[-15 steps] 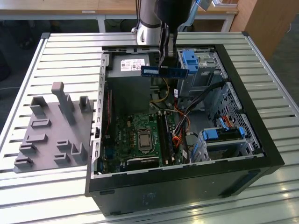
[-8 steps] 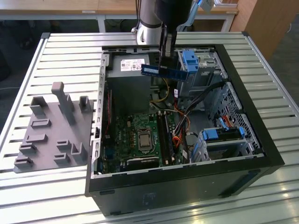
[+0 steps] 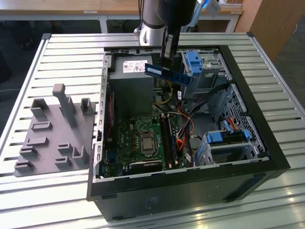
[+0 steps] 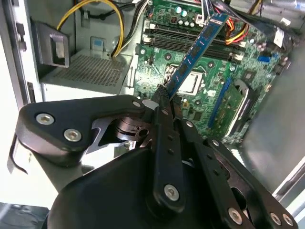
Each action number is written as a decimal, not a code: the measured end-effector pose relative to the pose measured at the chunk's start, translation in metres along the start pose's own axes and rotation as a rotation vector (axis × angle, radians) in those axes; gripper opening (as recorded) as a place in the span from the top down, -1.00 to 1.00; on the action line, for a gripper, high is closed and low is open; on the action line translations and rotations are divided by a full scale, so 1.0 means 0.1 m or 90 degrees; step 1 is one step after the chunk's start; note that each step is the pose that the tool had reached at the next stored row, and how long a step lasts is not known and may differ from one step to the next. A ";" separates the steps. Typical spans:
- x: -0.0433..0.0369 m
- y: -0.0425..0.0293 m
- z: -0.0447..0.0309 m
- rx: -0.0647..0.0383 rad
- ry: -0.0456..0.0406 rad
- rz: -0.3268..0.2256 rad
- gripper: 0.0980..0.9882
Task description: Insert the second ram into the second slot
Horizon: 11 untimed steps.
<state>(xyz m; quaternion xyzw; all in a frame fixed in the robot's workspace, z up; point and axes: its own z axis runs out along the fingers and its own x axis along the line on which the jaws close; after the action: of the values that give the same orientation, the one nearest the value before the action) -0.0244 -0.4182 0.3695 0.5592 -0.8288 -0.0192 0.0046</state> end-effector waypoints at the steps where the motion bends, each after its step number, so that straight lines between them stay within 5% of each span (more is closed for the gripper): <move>1: 0.000 0.000 0.001 0.000 -0.0003 0.011 0.91; 11: 0.000 -0.001 0.015 0.003 -0.0027 0.126 0.91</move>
<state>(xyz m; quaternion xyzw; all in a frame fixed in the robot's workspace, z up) -0.0244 -0.4182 0.3680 0.4743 -0.8802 -0.0182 0.0036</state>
